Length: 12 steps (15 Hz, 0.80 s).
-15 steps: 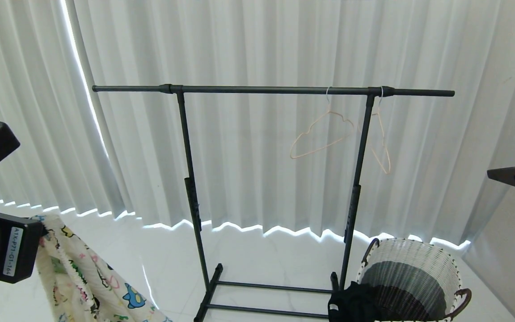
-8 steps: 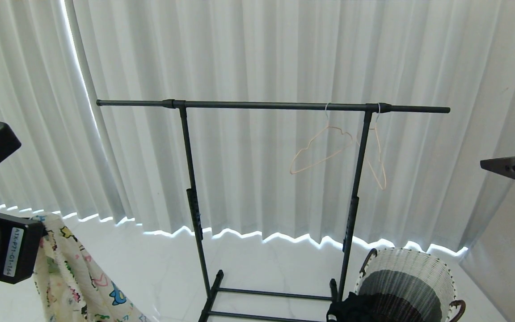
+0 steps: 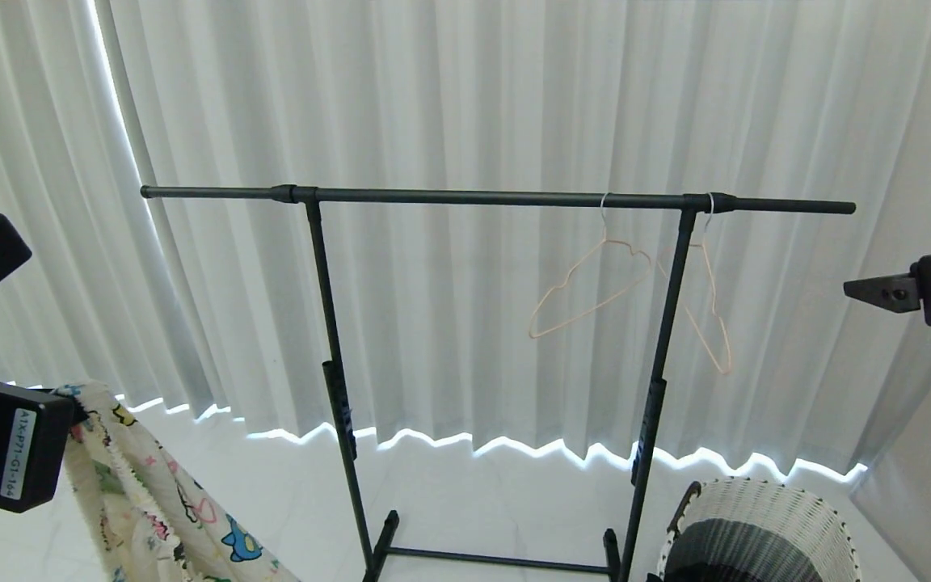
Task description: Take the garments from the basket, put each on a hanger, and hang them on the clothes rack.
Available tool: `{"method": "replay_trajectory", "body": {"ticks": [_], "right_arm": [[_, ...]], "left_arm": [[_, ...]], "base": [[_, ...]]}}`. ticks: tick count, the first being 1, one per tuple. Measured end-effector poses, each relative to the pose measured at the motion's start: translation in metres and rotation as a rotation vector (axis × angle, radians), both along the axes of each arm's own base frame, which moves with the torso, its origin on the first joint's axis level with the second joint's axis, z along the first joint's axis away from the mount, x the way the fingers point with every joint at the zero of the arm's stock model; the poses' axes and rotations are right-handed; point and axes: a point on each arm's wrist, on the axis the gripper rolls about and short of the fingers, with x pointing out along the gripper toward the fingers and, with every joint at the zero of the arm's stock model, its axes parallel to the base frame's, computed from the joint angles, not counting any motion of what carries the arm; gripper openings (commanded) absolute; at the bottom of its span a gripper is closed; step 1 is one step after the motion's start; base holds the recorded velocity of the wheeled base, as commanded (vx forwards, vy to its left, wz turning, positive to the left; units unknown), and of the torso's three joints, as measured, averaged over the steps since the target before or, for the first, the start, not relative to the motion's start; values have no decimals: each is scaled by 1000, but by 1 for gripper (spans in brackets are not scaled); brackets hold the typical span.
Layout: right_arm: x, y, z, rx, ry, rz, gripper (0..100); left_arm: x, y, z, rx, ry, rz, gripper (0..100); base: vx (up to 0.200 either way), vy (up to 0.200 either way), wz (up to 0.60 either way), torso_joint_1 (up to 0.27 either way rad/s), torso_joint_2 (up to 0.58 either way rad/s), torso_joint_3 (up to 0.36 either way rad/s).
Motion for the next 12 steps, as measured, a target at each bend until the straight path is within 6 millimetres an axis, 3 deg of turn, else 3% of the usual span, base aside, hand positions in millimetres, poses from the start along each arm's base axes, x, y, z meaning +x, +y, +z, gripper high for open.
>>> {"method": "replay_trajectory", "body": {"ticks": [8, 11, 12], "right_arm": [[35, -4, -13, 41, 26, 44, 100], [61, -7, -28, 48, 50, 11, 100], [72, -7, -36, 57, 61, -2, 100]], "left_arm": [[0, -1, 5, 0, -16, -8, 0], [0, 0, 6, 44, -18, -37, 0], [-1, 1, 6, 50, -18, -41, 0]], "base": [[200, 0, 0, 0, 2, 0], [200, 0, 0, 1, 5, 2], [0, 0, 0, 0, 0, 0]]}}
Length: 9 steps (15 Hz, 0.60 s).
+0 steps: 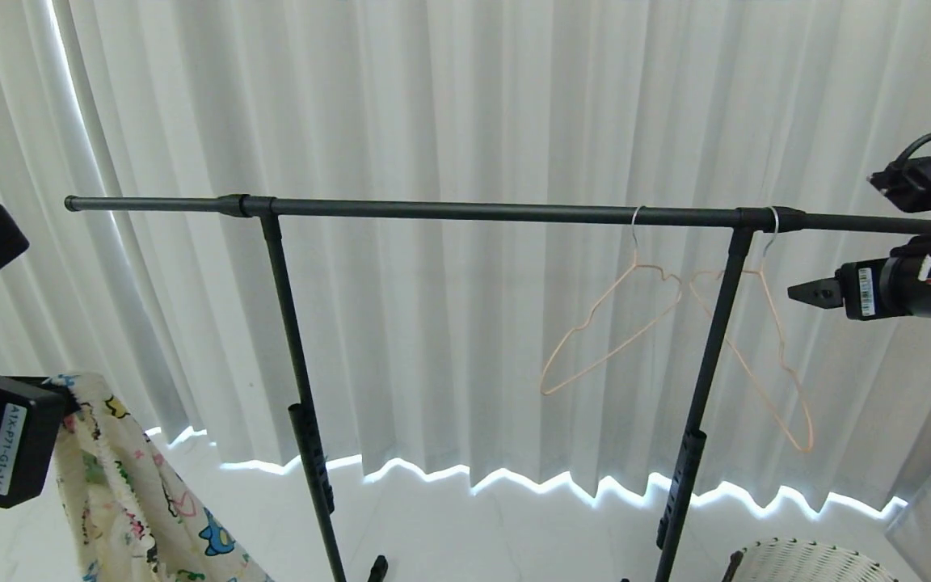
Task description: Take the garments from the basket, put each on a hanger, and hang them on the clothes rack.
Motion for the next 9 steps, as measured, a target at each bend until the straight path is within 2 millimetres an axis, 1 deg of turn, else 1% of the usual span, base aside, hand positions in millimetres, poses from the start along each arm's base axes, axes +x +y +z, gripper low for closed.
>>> {"method": "replay_trajectory", "body": {"ticks": [3, 5, 9], "right_arm": [[30, -3, -26, 16, 57, -37, 100], [45, -6, -44, 15, 104, -58, 100], [73, -8, -77, 57, 164, -98, 100]], "left_arm": [[5, -2, 4, -21, -49, -2, 0], [9, -2, 6, -20, -74, 5, 0], [15, 6, -1, 3, -58, 78, 0]], "base": [[0, 0, 0, 0, 0, 0], [0, 0, 0, 0, 0, 0], [0, 0, 0, 0, 0, 0]]}}
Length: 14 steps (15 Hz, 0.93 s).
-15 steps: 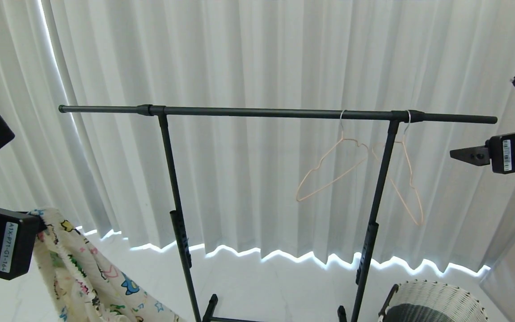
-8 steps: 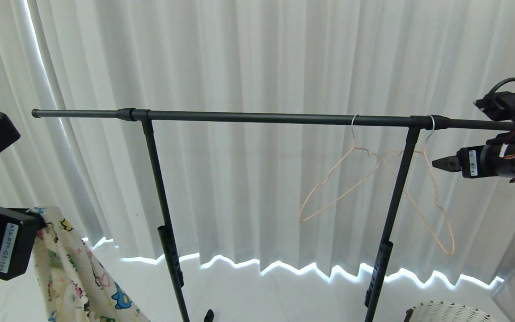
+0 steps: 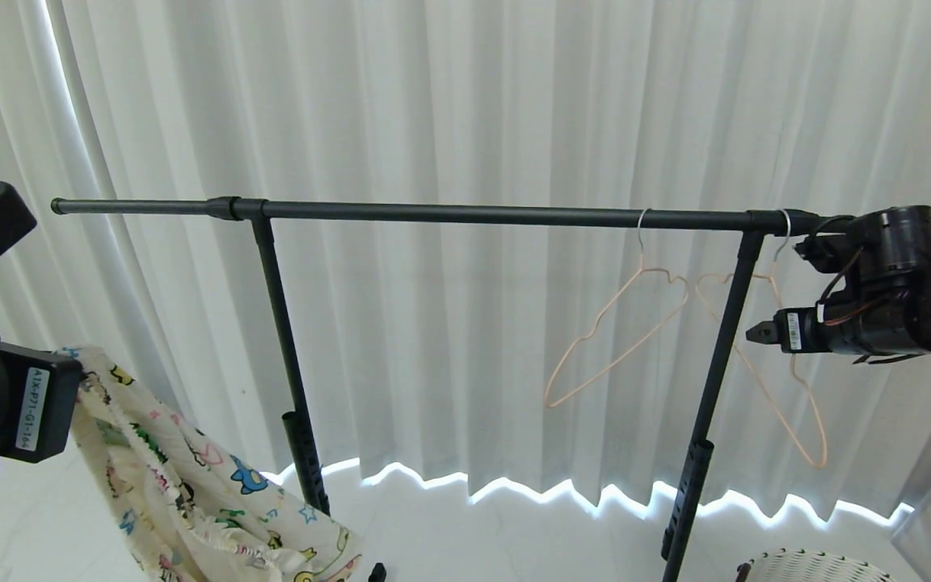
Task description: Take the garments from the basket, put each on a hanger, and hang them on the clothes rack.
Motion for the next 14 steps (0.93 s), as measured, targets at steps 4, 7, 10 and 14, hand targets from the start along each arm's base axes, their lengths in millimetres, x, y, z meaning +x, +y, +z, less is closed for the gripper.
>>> {"method": "replay_trajectory", "body": {"ticks": [4, 7, 10, 14], "right_arm": [[9, 5, -21, 59, 56, -34, 100], [12, 6, -28, 78, 75, -47, 100], [14, 7, -32, 82, 86, -52, 0], [15, 7, -33, 81, 90, -54, 0]], "left_arm": [[2, 3, -2, 5, 10, 29, 0], [3, 3, -3, 6, 14, 32, 0], [4, 3, -4, 7, 16, 32, 0], [4, 3, -4, 7, 17, 32, 0]], "base": [[0, 0, 0, 0, 0, 0], [0, 0, 0, 0, 0, 0], [0, 0, 0, 0, 0, 0], [0, 0, 0, 0, 0, 0]]}}
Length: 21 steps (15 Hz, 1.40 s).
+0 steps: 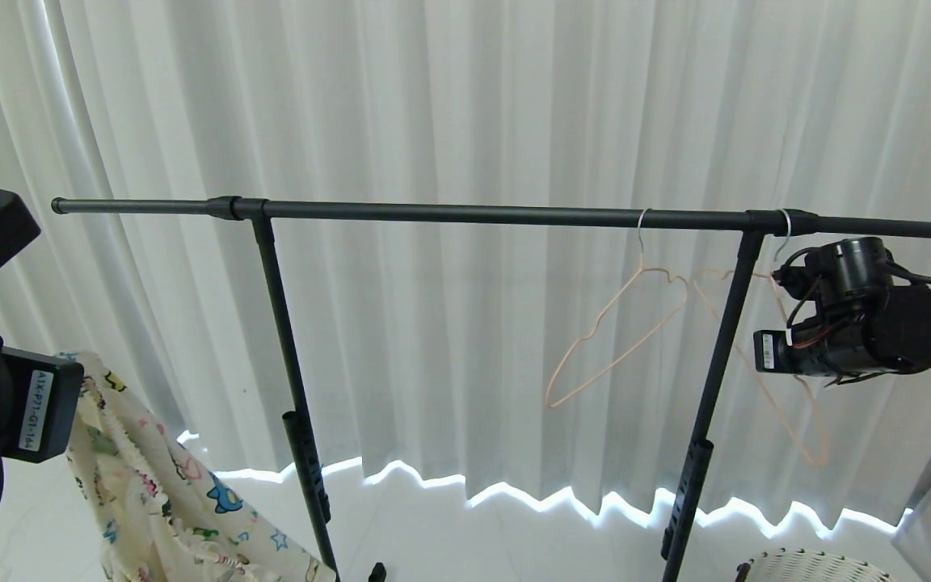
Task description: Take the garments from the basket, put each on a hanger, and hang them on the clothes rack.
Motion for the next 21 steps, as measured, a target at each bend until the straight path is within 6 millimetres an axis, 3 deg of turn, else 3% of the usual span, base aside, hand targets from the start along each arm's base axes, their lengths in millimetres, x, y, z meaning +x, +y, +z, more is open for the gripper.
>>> {"method": "replay_trajectory", "body": {"ticks": [5, 9, 15, 21], "right_arm": [[-3, 0, 5, 6, -15, -5, 0], [-11, 2, 21, 11, -59, 0, 0], [-44, 9, 33, 14, -230, 16, 0], [-78, 5, 27, -17, -283, -21, 0]], "left_arm": [[0, 0, 0, -1, -1, 1, 0], [-1, 0, 1, -4, -6, 1, 0], [-6, 2, 4, -11, -26, 1, 0], [-9, 4, 8, -23, -60, 2, 0]], "base": [[0, 0, 0, 0, 0, 0], [0, 0, 0, 0, 0, 0], [0, 0, 0, 0, 0, 0], [-33, 0, 0, 0, 1, 0]]}}
